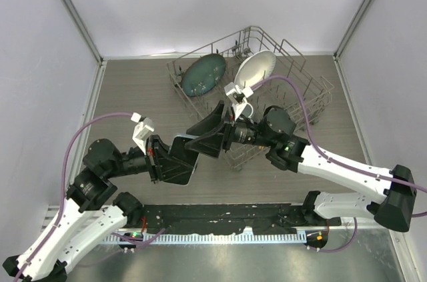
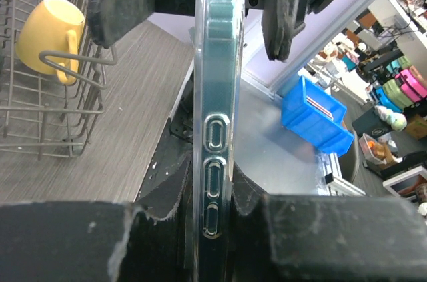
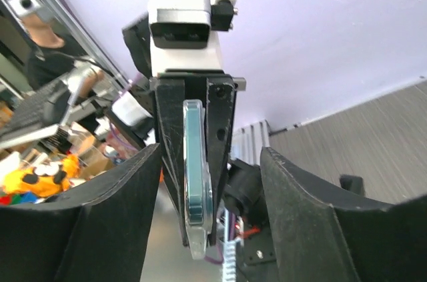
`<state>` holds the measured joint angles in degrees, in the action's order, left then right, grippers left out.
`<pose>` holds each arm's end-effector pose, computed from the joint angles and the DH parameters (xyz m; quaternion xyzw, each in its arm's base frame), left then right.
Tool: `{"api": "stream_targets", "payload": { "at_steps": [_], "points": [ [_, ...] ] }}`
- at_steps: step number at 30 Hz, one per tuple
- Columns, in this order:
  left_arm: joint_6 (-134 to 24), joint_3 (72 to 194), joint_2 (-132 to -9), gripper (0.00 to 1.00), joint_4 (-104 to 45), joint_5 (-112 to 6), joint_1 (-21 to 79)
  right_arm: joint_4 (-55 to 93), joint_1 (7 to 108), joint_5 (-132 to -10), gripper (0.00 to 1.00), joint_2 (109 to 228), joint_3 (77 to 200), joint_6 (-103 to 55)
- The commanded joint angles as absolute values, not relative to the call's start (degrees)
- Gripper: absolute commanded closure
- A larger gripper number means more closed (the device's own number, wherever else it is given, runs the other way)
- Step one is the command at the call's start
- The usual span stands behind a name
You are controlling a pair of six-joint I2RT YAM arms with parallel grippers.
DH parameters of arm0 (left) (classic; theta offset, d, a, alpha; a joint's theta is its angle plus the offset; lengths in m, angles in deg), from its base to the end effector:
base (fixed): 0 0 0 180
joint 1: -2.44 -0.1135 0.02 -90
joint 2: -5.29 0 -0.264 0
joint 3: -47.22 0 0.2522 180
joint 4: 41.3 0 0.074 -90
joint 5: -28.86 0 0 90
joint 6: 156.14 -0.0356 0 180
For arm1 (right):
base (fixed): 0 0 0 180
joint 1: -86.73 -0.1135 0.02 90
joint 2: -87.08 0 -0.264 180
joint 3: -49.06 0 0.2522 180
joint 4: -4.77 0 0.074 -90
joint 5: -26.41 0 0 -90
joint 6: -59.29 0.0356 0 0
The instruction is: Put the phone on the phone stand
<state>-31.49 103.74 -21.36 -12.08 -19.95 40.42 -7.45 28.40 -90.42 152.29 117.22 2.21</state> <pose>0.0672 -0.0822 0.3587 0.2692 0.6506 -0.5935 0.3899 0.1245 0.2325 0.3938 -0.3097 0.5360 0.6508 0.4396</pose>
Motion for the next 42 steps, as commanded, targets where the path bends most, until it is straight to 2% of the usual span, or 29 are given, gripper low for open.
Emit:
{"api": "stream_targets", "payload": {
  "at_steps": [1, 2, 5, 15, 22, 29, 32, 35, 36, 37, 39, 41, 42],
  "points": [
    [-27.74, 103.52, -20.37, 1.00, -22.53, -20.53, 40.32, -27.65, 28.37, -89.34, 0.37, 154.40, 115.22, 10.92],
    [-27.21, 103.34, -20.11, 1.00, -22.88, -20.62, 40.23, -29.36, 28.28, -88.82, 0.42, 154.75, 114.69, 12.60],
    [-26.94, 102.99, -19.84, 1.00, -23.67, -21.15, 40.32, -28.68, 27.93, -89.95, 0.46, 156.68, 116.43, 13.58],
    [-26.15, 102.90, -20.46, 1.00, -25.17, -21.33, 40.23, -27.62, 24.59, -86.61, 0.48, 157.30, 116.79, 10.77],
    [-26.06, 102.37, -19.93, 1.00, -25.08, -21.15, 40.23, -27.79, 24.50, -86.97, 0.57, 158.53, 117.32, 10.59],
    [-26.50, 102.20, -19.93, 1.00, -24.29, -20.10, 40.32, -26.12, 24.50, -86.00, 0.59, 158.45, 118.11, 8.93],
    [-26.77, 102.29, -20.02, 1.00, -23.76, -19.75, 40.23, -25.07, 24.50, -86.35, 0.70, 158.45, 118.90, 8.31],
    [-26.85, 102.46, -20.54, 1.00, -23.24, -19.13, 40.23, -25.15, 24.50, -87.23, 0.99, 158.54, 118.90, 7.35],
    [-27.12, 102.98, -20.72, 1.00, -22.71, -19.04, 40.23, -24.89, 24.42, -87.14, 0.99, 158.19, 118.64, 6.82],
    [-27.82, 103.60, -20.98, 0.95, -19.84, -19.39, 40.23, -24.28, 24.42, -86.44, 0.99, 156.97, 118.29, 5.94],
    [-32.27, 107.62, -21.34, 0.72, -12.81, -25.23, 40.23, -18.61, 24.50, -82.59, 0.99, 155.03, 117.84, 2.26],
    [-34.58, 110.18, -20.90, 0.27, -3.05, -30.79, 40.23, -13.75, 24.50, -78.99, 0.99, 151.78, 118.46, -1.78],
    [-36.94, 112.89, -20.12, 0.17, -0.15, -36.21, 40.23, -10.07, 24.50, -78.10, 0.99, 150.64, 118.63, -2.84]
  ]
}}
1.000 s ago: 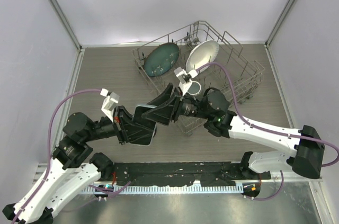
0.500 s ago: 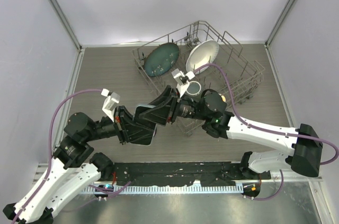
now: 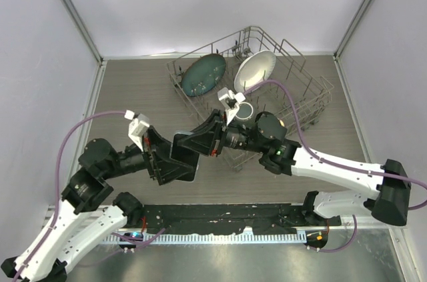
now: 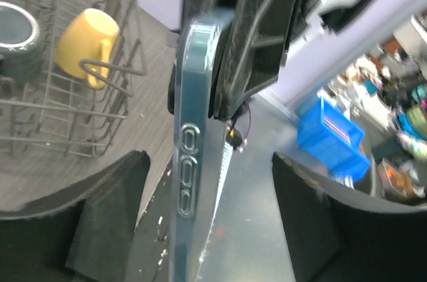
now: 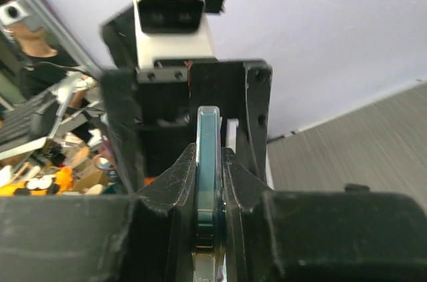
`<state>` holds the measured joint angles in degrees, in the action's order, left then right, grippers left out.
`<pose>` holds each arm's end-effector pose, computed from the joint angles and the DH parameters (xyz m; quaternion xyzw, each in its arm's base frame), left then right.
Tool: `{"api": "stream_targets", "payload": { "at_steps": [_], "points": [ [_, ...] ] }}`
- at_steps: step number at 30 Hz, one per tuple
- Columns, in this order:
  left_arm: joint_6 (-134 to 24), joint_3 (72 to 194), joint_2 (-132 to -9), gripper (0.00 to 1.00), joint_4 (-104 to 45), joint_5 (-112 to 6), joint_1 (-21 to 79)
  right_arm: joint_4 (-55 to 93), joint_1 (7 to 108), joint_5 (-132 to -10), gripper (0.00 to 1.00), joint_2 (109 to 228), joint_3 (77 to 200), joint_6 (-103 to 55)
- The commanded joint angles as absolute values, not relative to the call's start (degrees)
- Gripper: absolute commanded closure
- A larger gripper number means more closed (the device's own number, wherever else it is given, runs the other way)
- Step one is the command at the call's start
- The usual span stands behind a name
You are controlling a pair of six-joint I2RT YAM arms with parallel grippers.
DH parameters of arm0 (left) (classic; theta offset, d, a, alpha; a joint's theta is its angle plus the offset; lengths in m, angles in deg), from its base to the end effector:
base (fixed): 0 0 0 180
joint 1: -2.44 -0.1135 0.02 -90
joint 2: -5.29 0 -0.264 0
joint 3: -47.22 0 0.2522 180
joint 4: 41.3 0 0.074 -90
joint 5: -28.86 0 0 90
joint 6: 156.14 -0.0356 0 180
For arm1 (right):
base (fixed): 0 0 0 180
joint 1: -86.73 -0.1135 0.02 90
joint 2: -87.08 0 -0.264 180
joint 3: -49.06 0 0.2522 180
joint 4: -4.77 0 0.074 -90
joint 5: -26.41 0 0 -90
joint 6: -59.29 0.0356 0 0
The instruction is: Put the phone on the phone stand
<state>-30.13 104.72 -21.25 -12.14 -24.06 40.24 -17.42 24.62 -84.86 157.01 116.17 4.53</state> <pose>0.0678 -0.0797 0.3644 0.2386 0.6561 -0.5858 0.4116 0.1207 0.2556 0.3846 -0.2785 0.5176 0.6727 0.4494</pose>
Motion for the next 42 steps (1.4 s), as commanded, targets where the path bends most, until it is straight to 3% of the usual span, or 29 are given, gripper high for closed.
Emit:
{"api": "stream_targets", "payload": {
  "at_steps": [1, 3, 7, 10, 17, 21, 32, 35, 38, 41, 42],
  "points": [
    [-37.66, 114.14, -19.76, 0.13, 5.45, -39.40, 40.23, -8.21, 24.50, -77.31, 0.99, 149.84, 118.90, -3.81],
    [-38.54, 117.73, -18.79, 0.13, 10.14, -45.55, 40.23, -3.13, 24.59, -74.33, 0.99, 147.21, 119.69, -6.18],
    [-34.87, 122.76, -20.88, 0.33, 24.44, -67.84, 40.23, 2.26, 24.68, -70.71, 0.99, 143.16, 120.30, -9.70],
    [-30.65, 126.10, -29.64, 0.31, 34.90, -74.57, 40.23, 3.59, 24.85, -69.48, 0.99, 140.52, 120.48, -11.73],
    [-30.81, 119.61, -36.10, 0.23, 29.42, -70.35, 40.23, 3.32, 24.94, -71.49, 0.99, 137.18, 120.22, -13.75],
    [-34.23, 117.58, -38.91, 0.33, 27.05, -69.41, 40.23, 2.44, 24.94, -73.60, 0.99, 136.39, 119.25, -13.40],
    [-42.93, 121.61, -42.78, 0.37, 28.35, -70.19, 40.23, 2.53, 24.94, -75.63, 0.99, 135.51, 118.29, -13.75],
    [-45.04, 122.15, -44.19, 0.32, 28.97, -68.27, 40.23, 2.36, 24.94, -75.89, 0.99, 135.68, 118.11, -13.66],
    [-47.32, 122.59, -45.59, 0.19, 28.88, -66.16, 40.23, 2.27, 24.94, -76.33, 0.99, 136.21, 118.11, -13.66],
    [-49.52, 122.33, -46.82, 0.19, 28.45, -64.67, 40.15, 2.36, 24.94, -76.86, 0.99, 136.65, 118.37, -13.58],
    [-49.97, 122.15, -46.91, 0.23, 27.58, -63.79, 40.15, 2.36, 24.94, -76.86, 0.99, 136.83, 118.46, -13.49]
  ]
}}
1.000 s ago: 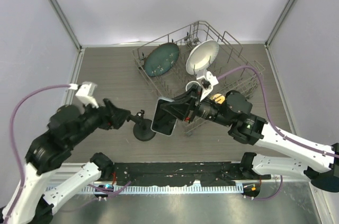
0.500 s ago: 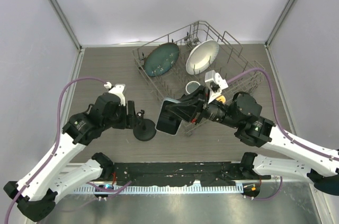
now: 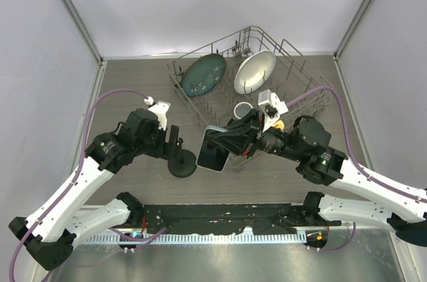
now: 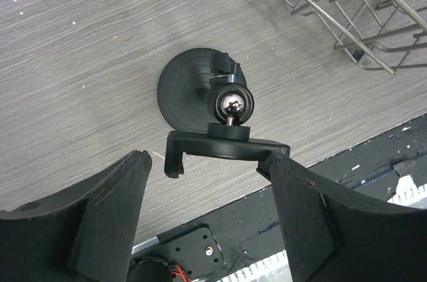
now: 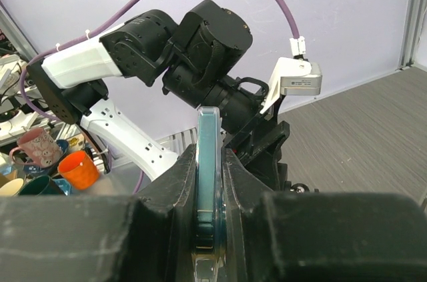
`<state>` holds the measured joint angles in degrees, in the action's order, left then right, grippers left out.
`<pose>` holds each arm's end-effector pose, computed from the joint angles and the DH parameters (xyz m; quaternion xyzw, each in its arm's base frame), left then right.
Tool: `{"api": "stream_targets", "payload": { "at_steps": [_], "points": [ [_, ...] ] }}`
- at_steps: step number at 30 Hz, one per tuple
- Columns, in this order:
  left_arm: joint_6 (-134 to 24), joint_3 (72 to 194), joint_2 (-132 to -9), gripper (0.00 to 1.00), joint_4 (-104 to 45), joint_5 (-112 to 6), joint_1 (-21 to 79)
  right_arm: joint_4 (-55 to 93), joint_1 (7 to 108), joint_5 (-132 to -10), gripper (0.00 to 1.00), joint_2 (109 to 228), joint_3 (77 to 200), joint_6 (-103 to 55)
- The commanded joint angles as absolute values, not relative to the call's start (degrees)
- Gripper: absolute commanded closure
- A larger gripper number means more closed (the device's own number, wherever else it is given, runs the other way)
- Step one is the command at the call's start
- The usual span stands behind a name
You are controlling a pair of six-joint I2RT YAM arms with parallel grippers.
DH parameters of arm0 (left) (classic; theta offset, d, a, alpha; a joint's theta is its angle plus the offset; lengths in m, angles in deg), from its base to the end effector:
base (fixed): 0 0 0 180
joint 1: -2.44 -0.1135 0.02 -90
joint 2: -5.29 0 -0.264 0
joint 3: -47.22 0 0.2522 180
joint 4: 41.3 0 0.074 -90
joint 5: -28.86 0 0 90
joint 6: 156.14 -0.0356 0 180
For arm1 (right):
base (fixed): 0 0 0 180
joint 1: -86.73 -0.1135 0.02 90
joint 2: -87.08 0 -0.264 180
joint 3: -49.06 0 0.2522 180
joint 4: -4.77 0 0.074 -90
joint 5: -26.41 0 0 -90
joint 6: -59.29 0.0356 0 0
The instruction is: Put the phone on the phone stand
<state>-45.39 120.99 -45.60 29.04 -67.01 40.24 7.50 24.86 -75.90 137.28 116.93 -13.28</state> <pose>0.1285 -0.0951 0.3358 0.1196 0.9231 -0.1355 0.3393 0.0859 0.1768 0.4209 -0.3078 0.5285 0.5534 0.5654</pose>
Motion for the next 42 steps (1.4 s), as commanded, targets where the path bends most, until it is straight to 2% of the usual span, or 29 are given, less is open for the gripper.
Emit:
{"api": "stream_targets", "payload": {
  "at_steps": [1, 2, 7, 11, 13, 14, 16, 18, 19, 20, 23, 25, 27, 28, 30, 33, 38, 42],
  "points": [
    [-50.41, 121.63, -47.00, 0.26, 27.04, -62.12, 40.15, 2.36, 24.86, -76.94, 0.99, 137.00, 118.55, -13.75],
    [-50.93, 121.36, -46.83, 0.35, 26.26, -61.32, 40.15, 2.53, 24.94, -76.86, 0.99, 137.09, 118.55, -13.75],
    [-46.91, 121.01, -46.56, 0.58, 25.90, -60.35, 40.15, 2.80, 24.94, -76.68, 0.99, 137.44, 118.64, -14.28],
    [-37.69, 119.52, -45.42, 0.86, 26.07, -63.07, 40.15, 2.27, 24.94, -76.94, 0.99, 138.67, 118.99, -14.80],
    [-32.94, 117.51, -43.58, 0.87, 25.29, -64.03, 40.15, 2.18, 24.94, -77.12, 0.99, 139.37, 119.34, -14.72],
    [-31.44, 116.71, -42.70, 0.91, 24.50, -64.82, 40.15, 2.09, 24.94, -77.47, 0.99, 140.25, 119.51, -14.89],
    [-29.07, 115.48, -40.51, 0.92, 24.40, -65.44, 40.15, 2.09, 24.94, -78.26, 0.99, 141.22, 119.95, -14.89],
    [-28.18, 115.29, -39.01, 0.84, 25.28, -66.15, 40.15, 2.27, 24.94, -80.71, 0.99, 142.62, 120.39, -15.94],
    [-28.17, 115.38, -37.70, 0.75, 25.46, -65.54, 40.15, 2.70, 25.03, -81.68, 0.99, 143.15, 121.18, -16.38],
    [-28.26, 115.38, -36.99, 0.58, 25.63, -65.19, 40.15, 3.06, 25.03, -83.00, 0.99, 143.76, 121.53, -17.08],
    [-30.01, 116.26, -35.14, 0.35, 26.33, -63.35, 40.15, 6.55, 25.29, -85.73, 0.99, 146.75, 124.25, -19.55],
    [-31.24, 117.14, -35.22, 0.34, 27.30, -63.69, 40.15, 7.62, 25.99, -87.04, 0.99, 148.16, 125.84, -19.64],
    [-33.09, 118.01, -37.24, 0.39, 29.41, -65.00, 40.15, 7.54, 26.44, -87.84, 0.99, 148.43, 126.11, -19.12],
    [-33.97, 118.02, -38.03, 0.46, 29.76, -64.83, 40.15, 7.19, 26.87, -88.11, 0.99, 148.34, 126.02, -18.94],
    [-36.26, 117.76, -40.67, 0.50, 29.68, -63.43, 40.15, 6.49, 27.40, -88.28, 0.99, 147.82, 125.23, -18.76],
    [-38.54, 117.67, -42.95, 0.51, 27.57, -57.29, 40.15, 5.26, 28.37, -88.55, 0.99, 146.41, 123.91, -17.89],
    [-39.86, 120.47, -45.50, 0.51, 29.41, -62.53, 40.23, 5.08, 29.07, -88.99, 0.99, 145.09, 123.03, -17.36],
    [-41.79, 122.76, -47.35, 0.56, 31.61, -64.92, 40.15, 4.73, 29.16, -89.07, 0.99, 144.83, 122.42, -17.27]
  ]
}}
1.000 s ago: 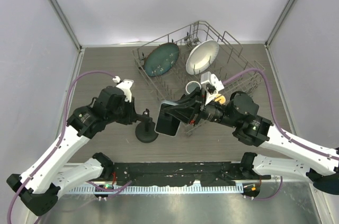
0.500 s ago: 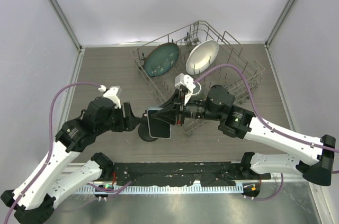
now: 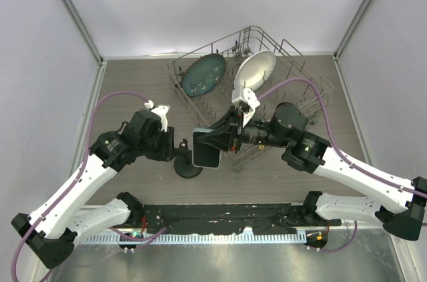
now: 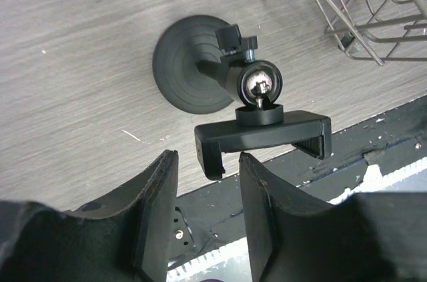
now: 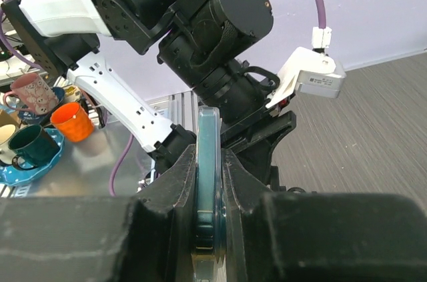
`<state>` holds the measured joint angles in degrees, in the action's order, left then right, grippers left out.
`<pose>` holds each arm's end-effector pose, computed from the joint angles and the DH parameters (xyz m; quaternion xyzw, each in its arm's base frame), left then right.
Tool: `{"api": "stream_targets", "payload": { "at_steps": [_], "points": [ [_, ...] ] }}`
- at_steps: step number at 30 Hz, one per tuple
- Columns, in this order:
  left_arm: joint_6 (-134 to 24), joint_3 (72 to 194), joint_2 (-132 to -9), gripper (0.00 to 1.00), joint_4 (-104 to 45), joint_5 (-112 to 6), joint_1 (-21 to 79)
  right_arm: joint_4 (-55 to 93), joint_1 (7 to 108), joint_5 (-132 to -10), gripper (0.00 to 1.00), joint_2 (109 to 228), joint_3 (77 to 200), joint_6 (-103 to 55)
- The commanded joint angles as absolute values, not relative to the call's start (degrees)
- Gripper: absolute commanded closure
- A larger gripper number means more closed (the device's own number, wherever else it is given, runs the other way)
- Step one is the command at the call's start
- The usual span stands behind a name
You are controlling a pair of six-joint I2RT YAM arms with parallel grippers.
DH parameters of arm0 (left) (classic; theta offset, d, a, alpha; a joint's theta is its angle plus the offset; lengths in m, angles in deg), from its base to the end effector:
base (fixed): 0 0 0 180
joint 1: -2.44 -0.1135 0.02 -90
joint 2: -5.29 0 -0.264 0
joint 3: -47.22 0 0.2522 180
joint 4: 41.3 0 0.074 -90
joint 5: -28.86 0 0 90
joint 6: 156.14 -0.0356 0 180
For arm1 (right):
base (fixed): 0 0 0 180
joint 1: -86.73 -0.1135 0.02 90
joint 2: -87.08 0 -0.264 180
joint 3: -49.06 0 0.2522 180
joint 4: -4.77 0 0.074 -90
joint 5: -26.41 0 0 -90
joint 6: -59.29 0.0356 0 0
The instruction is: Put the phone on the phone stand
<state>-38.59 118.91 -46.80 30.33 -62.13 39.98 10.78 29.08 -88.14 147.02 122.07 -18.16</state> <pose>0.1295 -0.0987 0.3200 0.0795 0.9422 -0.1681 0.2786 0.1154 0.2098 0.4121 -0.3953 0.5365 0.5362 0.5181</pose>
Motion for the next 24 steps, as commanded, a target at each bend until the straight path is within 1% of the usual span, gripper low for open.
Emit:
{"api": "stream_targets", "payload": {
  "at_steps": [1, 4, 8, 10, 17, 20, 24],
  "points": [
    [-42.67, 122.94, -47.79, 0.62, 31.70, -64.48, 40.23, 4.29, 29.34, -89.07, 0.99, 144.74, 122.24, -17.35],
    [-44.78, 122.59, -47.62, 0.65, 29.78, -59.67, 40.23, 3.50, 29.43, -89.25, 0.99, 145.26, 121.89, -17.27],
    [-46.19, 122.15, -47.18, 0.66, 28.45, -57.54, 40.23, 3.50, 29.51, -89.86, 0.99, 146.58, 122.33, -17.09],
    [-46.80, 122.24, -47.00, 0.69, 28.18, -57.80, 40.23, 3.32, 29.51, -90.13, 0.99, 146.85, 122.33, -17.18],
    [-49.09, 122.50, -47.87, 0.71, 28.18, -58.86, 40.23, 3.50, 29.86, -90.92, 0.99, 148.43, 123.20, -17.53],
    [-49.09, 122.59, -48.49, 0.70, 28.36, -58.68, 40.23, 3.32, 29.95, -91.36, 0.99, 149.22, 123.73, -17.36],
    [-48.74, 122.41, -48.24, 0.64, 28.10, -59.73, 40.23, 2.88, 29.95, -91.89, 0.99, 150.10, 124.08, -17.27]
  ]
}}
